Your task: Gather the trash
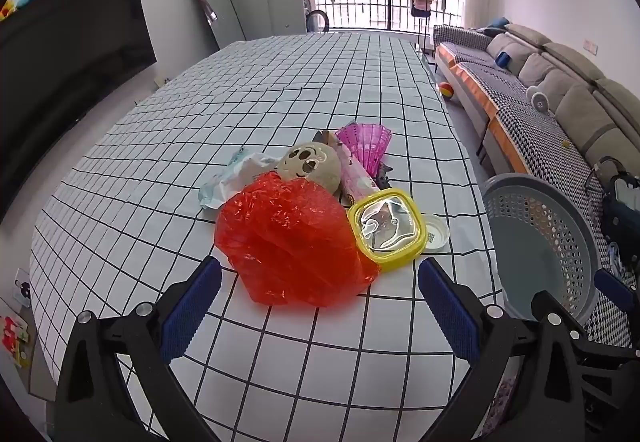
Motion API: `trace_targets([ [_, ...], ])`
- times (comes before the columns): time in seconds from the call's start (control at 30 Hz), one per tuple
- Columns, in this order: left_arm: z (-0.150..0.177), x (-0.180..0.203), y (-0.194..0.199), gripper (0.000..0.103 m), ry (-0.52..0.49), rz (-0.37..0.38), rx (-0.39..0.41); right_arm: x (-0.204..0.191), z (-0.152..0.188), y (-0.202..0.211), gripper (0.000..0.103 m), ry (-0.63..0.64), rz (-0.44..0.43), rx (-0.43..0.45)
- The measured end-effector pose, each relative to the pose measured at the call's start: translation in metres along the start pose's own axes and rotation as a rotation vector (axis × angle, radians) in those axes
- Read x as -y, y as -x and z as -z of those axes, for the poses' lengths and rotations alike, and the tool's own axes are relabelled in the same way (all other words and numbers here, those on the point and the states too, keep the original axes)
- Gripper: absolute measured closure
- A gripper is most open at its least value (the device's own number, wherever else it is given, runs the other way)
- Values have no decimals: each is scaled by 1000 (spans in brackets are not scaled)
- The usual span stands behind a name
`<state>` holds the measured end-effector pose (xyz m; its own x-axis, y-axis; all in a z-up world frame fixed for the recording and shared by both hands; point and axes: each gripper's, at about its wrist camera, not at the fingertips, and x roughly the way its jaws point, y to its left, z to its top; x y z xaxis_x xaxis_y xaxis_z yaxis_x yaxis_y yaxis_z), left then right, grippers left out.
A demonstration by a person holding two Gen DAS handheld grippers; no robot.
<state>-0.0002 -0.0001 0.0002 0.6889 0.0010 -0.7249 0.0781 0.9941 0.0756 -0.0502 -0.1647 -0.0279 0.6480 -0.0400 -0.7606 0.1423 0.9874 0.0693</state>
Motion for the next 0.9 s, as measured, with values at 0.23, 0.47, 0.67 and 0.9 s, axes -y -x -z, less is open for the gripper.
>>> trace_targets([
  [0.23,-2,-1,6,6,1,6,4,-2,2,4,8,6,10,4],
  [0.47,-2,-9,11,6,8,10,15,-4,-3,15,8,4,9,17],
  [0.67,1,-10,14,6,11,7,24,-8,1,19,8,14,8,29],
  [0.9,0,-11,15,6,13,5,31,-10,0,22,8,16,6,38],
])
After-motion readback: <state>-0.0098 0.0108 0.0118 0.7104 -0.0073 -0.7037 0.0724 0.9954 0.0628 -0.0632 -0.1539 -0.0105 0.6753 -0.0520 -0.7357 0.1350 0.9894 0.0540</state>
